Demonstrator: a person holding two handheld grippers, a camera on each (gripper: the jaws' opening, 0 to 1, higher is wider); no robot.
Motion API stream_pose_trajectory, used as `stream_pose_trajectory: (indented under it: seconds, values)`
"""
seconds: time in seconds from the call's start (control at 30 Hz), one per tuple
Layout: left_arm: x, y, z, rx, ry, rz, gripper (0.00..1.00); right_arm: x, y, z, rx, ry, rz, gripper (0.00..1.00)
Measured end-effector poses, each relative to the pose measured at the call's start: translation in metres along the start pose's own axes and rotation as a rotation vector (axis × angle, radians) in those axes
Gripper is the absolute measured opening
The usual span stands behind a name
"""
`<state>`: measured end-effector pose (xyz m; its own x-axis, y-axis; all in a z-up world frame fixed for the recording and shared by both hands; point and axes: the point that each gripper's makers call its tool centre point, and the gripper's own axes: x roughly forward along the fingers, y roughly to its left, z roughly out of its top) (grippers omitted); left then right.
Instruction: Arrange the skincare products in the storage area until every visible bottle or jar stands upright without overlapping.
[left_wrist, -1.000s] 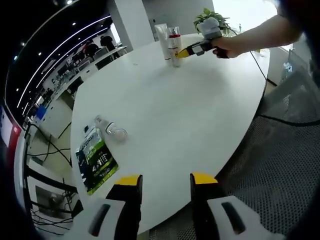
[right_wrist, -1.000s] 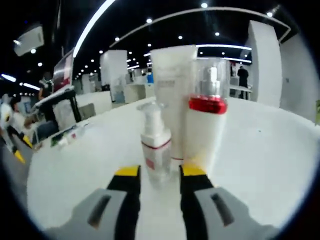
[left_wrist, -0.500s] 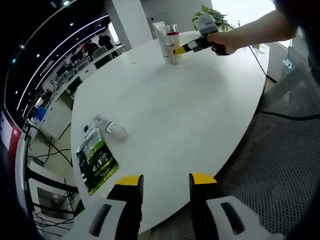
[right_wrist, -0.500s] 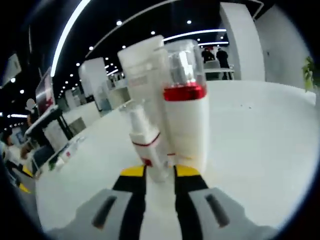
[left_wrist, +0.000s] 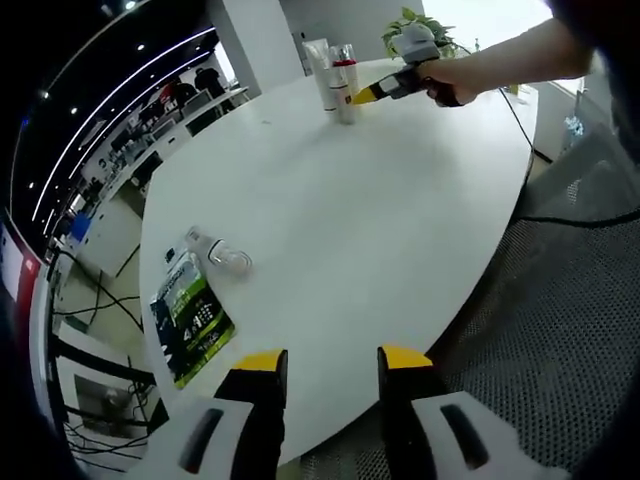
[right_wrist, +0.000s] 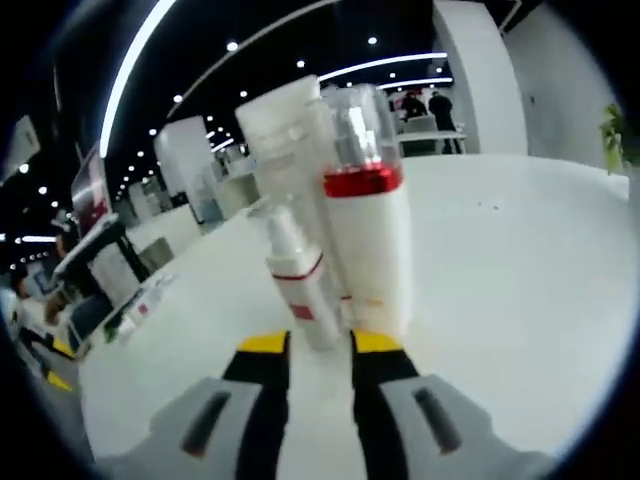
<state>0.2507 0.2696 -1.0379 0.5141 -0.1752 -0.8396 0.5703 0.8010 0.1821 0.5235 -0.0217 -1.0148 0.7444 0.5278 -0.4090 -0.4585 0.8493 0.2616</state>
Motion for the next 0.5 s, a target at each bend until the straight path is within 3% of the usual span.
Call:
stream_pose_trajectory:
  seconds: [0.17,0.3,0.43,0.5]
  values:
    - [0.001,0.0,0.0,0.009,0.01,-0.002,0.37,-0.027,0.026,-0.008,0.032,0.01,0.052,0.27]
    - [0.0,0.001,0.0,0.031,0.016,-0.01,0.28,-0.054,0.053,-0.018,0.041,0.022,0.109,0.28]
    - [0.0,0.0,0.005,0.001,-0.004,-0.019,0.37,-0.077,0.074,-0.025,0.04,0.018,0.151,0.28]
    - [0.002,-0.006,0.004,-0.012,0.026,-0.045,0.42,-0.09,0.083,-0.026,0.038,0.011,0.165,0.28]
